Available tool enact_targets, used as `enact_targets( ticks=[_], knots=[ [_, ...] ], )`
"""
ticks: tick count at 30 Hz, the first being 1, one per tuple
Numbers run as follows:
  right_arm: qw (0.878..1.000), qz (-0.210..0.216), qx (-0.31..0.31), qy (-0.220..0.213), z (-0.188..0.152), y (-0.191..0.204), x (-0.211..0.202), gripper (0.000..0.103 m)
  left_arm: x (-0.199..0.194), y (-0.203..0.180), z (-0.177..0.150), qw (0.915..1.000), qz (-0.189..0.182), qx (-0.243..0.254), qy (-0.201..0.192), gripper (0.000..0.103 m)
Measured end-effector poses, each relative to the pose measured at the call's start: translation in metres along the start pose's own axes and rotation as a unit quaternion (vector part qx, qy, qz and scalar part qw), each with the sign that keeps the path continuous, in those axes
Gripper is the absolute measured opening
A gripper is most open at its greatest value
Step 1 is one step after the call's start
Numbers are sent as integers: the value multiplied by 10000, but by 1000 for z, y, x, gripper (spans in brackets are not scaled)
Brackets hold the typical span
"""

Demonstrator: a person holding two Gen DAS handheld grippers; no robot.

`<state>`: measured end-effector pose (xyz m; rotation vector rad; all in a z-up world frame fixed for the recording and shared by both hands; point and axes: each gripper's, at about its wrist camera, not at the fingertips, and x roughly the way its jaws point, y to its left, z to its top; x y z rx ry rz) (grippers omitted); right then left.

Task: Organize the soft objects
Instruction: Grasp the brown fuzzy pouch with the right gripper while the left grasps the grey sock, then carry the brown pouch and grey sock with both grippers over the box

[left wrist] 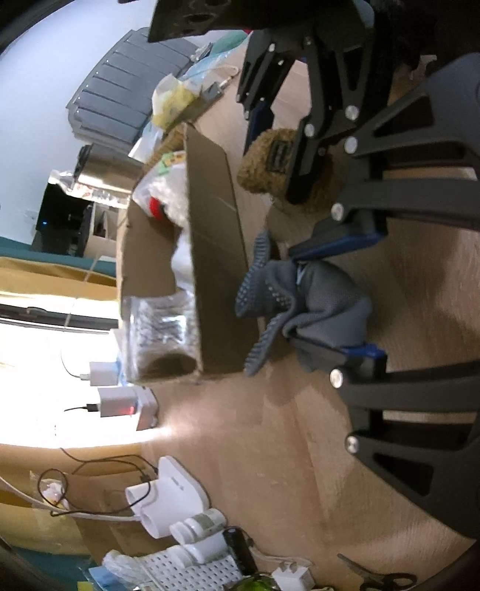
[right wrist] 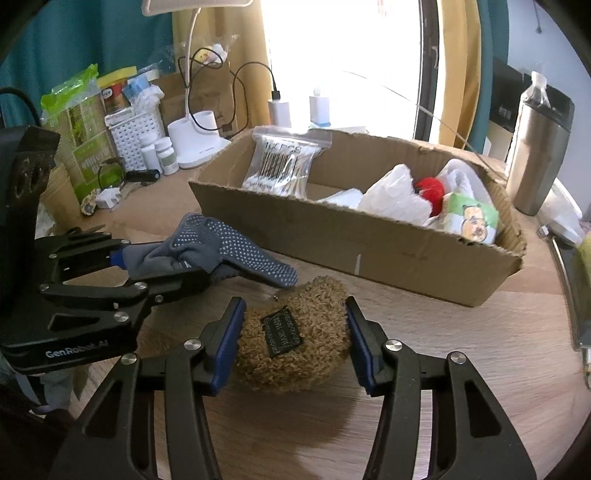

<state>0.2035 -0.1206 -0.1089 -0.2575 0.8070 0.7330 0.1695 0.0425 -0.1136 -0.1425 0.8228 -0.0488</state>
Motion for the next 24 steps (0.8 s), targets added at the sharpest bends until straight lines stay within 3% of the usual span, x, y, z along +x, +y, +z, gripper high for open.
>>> enact_targets(
  ticks=[24],
  knots=[
    [9983, -260, 55, -513, 22, -20, -43, 55, -41, -18, 32, 9982, -202, 127, -558, 40]
  ],
)
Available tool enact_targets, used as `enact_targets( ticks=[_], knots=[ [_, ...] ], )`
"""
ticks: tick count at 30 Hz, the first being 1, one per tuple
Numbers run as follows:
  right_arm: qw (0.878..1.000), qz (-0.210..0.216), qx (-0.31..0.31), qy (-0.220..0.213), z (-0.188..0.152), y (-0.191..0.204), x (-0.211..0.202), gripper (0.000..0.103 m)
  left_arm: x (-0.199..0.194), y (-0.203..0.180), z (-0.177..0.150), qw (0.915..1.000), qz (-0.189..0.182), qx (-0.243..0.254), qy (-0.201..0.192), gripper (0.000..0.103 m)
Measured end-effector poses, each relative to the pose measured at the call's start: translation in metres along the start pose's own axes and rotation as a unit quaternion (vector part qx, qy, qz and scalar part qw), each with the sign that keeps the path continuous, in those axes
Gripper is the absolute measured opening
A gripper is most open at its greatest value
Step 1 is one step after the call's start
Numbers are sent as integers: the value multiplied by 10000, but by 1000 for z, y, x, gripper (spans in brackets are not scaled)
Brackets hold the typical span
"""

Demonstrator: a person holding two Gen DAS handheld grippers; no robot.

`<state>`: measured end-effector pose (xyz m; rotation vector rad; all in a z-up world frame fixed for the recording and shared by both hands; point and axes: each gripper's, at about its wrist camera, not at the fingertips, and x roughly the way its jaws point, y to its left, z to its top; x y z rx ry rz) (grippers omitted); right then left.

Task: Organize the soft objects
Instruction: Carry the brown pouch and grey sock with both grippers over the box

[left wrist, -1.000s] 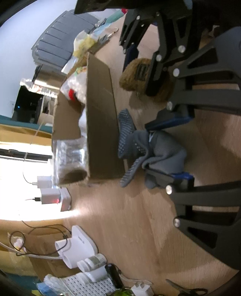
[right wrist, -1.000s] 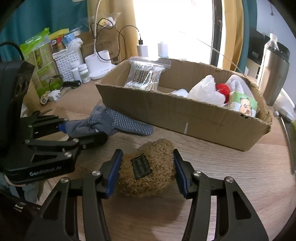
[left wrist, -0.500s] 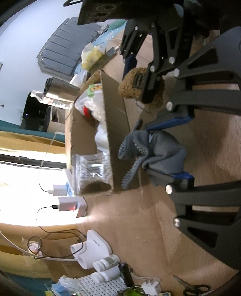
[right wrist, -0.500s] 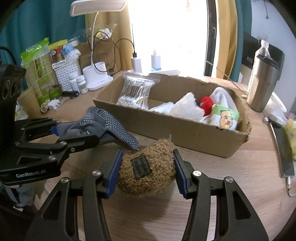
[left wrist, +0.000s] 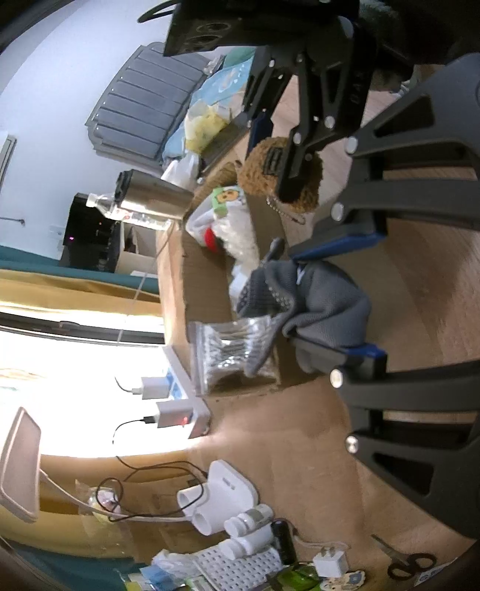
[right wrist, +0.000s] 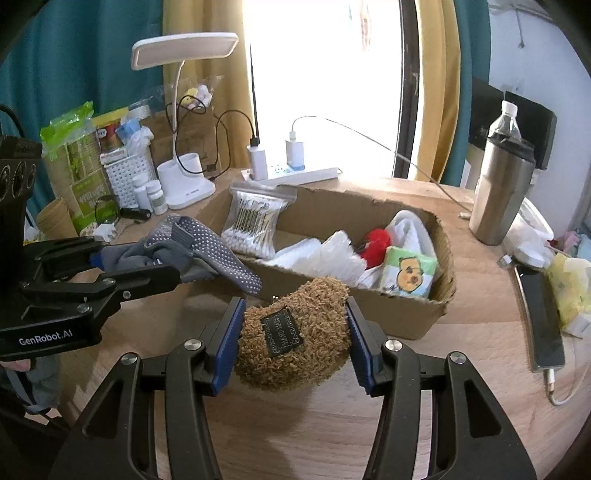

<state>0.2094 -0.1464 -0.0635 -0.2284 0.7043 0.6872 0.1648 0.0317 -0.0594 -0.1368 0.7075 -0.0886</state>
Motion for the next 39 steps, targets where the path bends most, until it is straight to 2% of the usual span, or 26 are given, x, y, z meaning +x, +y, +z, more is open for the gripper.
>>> enact_targets(
  ticks=[22, 39],
  knots=[
    [9994, -75, -5, -337, 28, -20, -13, 55, -12, -1, 42, 9991, -1, 97, -419, 40],
    [9994, -93, -38, -330, 48, -27, 1, 55, 7, 11, 56, 9990, -76, -16, -429, 40]
  ],
)
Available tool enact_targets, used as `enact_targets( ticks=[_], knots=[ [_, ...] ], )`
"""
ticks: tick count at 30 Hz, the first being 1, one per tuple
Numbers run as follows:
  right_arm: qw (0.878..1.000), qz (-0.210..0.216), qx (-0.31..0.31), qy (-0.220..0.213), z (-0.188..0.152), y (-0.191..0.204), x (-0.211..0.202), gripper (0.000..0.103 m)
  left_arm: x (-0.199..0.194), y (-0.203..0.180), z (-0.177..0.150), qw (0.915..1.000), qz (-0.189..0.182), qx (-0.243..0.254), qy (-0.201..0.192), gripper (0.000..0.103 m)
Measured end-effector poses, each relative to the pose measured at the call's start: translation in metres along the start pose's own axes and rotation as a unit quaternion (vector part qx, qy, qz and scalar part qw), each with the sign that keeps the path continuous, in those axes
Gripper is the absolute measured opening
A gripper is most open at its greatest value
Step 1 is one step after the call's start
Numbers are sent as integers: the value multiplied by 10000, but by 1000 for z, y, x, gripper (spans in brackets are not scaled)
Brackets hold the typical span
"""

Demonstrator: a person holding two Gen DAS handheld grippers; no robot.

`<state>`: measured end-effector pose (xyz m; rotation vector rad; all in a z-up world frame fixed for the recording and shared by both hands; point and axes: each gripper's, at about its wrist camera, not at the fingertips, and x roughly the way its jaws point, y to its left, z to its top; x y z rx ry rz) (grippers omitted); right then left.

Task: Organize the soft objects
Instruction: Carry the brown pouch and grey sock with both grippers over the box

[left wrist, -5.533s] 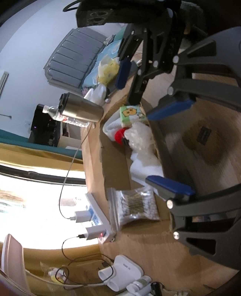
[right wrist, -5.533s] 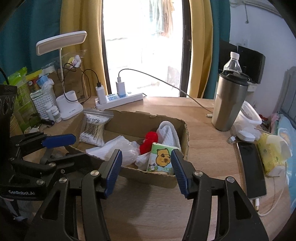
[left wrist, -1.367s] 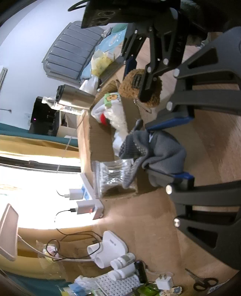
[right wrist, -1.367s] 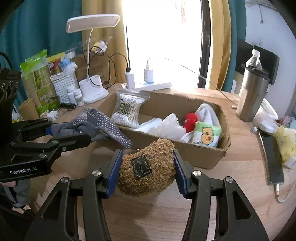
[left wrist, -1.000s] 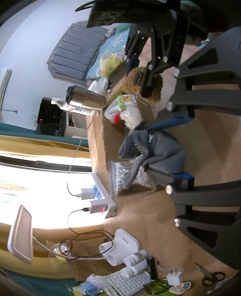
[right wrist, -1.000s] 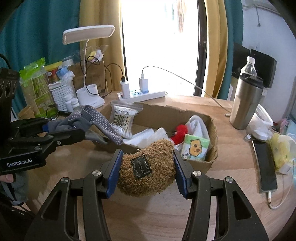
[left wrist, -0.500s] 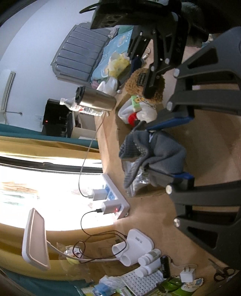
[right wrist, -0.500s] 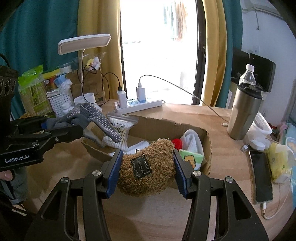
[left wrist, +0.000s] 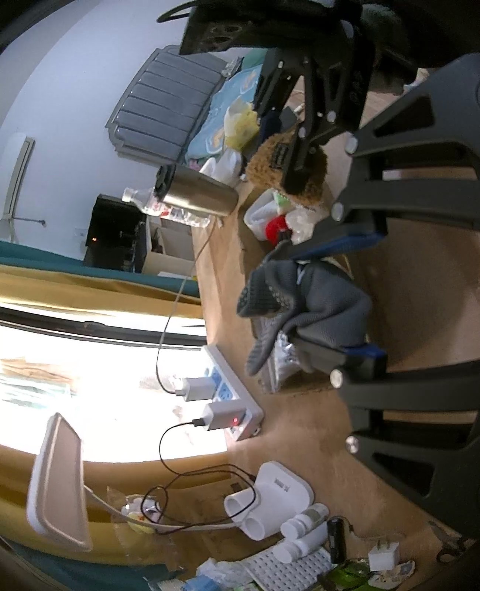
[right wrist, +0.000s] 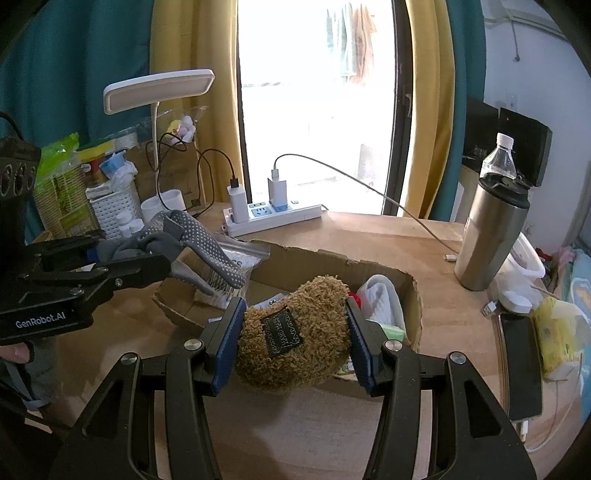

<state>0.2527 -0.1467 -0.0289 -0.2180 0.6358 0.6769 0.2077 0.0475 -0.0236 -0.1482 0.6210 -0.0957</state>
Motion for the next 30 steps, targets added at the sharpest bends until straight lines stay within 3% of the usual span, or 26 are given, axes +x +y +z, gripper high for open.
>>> enact_targets(
  ticks=[20, 26, 28, 30],
  knots=[
    [9997, 34, 9, 234, 5, -5, 33, 55, 58, 18, -14, 9969, -64, -238, 750, 42],
    [9997, 36, -7, 250, 8, -3, 39, 55, 56, 21, -12, 9971, -120, -267, 700, 55],
    [9997, 36, -12, 239, 9, -1, 40, 55, 53, 21, -10, 9974, -128, -249, 657, 70],
    [9998, 36, -15, 220, 11, 0, 41, 55, 50, 22, -9, 9978, -147, -265, 592, 74]
  ],
)
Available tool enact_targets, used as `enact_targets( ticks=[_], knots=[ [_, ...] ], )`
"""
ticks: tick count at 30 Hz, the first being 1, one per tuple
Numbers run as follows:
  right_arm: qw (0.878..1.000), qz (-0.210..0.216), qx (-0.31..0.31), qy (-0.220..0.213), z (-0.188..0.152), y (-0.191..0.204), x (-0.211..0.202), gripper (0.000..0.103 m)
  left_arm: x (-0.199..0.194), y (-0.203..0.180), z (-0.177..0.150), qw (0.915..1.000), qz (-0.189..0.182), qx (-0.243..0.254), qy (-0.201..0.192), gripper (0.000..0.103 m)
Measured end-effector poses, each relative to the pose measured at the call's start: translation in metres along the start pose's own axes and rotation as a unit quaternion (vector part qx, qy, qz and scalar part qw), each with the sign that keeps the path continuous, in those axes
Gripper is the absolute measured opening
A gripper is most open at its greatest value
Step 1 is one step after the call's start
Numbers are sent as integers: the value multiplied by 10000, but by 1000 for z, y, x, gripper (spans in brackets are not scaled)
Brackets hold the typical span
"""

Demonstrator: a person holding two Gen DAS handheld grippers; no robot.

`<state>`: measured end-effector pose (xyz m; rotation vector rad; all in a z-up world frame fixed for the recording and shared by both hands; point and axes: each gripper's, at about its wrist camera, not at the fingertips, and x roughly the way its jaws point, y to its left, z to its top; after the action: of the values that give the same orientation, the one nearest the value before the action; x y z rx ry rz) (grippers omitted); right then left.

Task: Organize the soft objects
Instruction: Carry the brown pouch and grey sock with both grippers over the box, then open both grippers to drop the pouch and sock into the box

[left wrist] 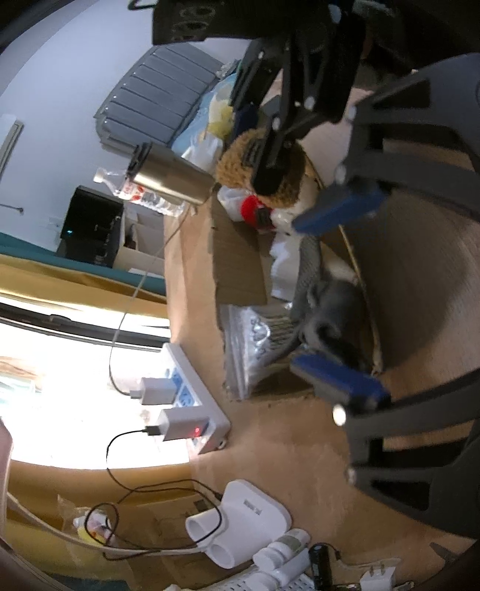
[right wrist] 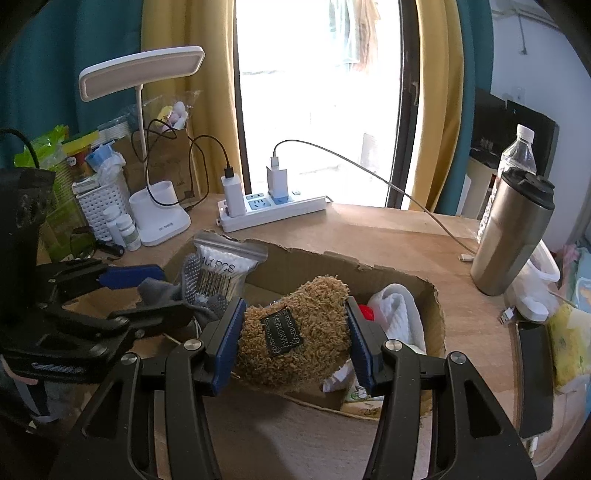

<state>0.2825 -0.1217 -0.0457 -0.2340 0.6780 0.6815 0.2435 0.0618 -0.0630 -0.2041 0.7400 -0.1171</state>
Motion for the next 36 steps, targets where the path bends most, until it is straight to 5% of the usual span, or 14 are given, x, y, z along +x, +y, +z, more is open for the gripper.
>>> enact_targets(
  ticks=[28, 36],
  knots=[
    [9998, 99, 68, 163, 20, 18, 47, 56, -34, 55, -2, 9965, 376, -509, -539, 74],
    [9996, 22, 209, 169, 22, 15, 54, 67, -31, 60, -5, 9963, 399, -566, -518, 74]
  ],
)
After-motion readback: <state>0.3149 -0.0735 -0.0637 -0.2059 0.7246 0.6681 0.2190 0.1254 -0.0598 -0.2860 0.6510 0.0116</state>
